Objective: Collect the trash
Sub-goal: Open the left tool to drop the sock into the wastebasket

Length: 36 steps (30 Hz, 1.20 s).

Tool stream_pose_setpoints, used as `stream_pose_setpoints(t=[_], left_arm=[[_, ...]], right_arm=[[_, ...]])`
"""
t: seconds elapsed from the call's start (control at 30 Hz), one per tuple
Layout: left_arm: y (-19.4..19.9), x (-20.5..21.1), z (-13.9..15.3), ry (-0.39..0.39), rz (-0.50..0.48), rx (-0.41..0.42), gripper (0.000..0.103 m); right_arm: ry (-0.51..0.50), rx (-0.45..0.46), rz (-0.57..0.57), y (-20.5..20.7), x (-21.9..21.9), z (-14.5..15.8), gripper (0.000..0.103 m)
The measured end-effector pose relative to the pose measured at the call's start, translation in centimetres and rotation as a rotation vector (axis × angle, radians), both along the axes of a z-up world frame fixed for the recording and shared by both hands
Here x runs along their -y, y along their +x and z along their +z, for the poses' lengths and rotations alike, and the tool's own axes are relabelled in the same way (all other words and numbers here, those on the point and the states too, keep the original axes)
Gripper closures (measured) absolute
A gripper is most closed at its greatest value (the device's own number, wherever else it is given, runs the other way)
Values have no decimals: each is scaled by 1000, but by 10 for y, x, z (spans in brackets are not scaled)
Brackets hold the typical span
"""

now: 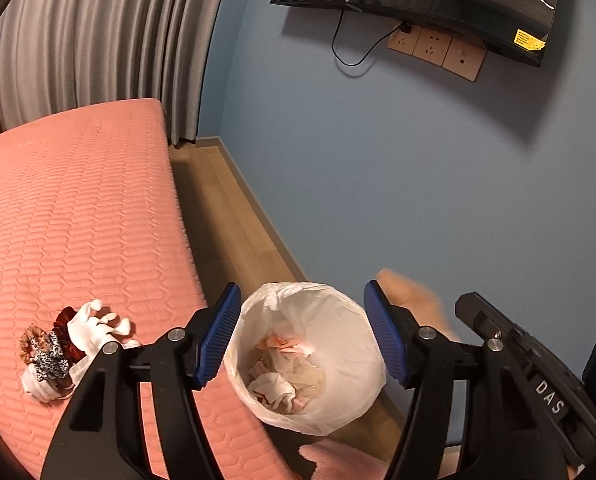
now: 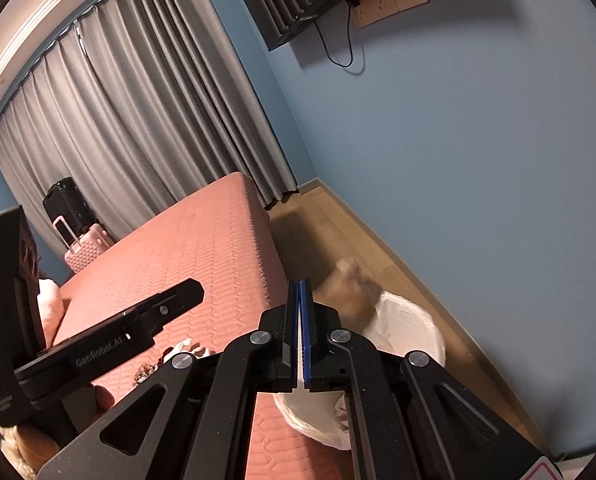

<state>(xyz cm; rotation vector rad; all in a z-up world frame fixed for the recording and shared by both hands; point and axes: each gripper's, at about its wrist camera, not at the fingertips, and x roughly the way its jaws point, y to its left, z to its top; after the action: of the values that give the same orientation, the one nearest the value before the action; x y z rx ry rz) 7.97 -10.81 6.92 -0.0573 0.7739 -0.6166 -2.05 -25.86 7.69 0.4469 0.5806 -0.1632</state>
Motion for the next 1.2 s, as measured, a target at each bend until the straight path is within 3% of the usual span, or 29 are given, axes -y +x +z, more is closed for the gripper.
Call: stream_pose_setpoints(t=[0.03,0.27,0.43,0.7,1.2], left_arm=[[0,0,0,4,3,3,42],[0,-11,-3,2,26,-8,42],[-2,-18,-6,-1,41,-17,42],[-5,-39,-10,-13,74,-28,42],[-2,-86,-20,-26,159,-56,42]], right_arm=[[-5,6,-2,1,-2,0,95],[-7,4,14,3,-11,3,93],[-12,4,22,2,-19,6,81],[-20,-1,52,0,-37,9,74],[-33,-31,127,9,-78,1,73]])
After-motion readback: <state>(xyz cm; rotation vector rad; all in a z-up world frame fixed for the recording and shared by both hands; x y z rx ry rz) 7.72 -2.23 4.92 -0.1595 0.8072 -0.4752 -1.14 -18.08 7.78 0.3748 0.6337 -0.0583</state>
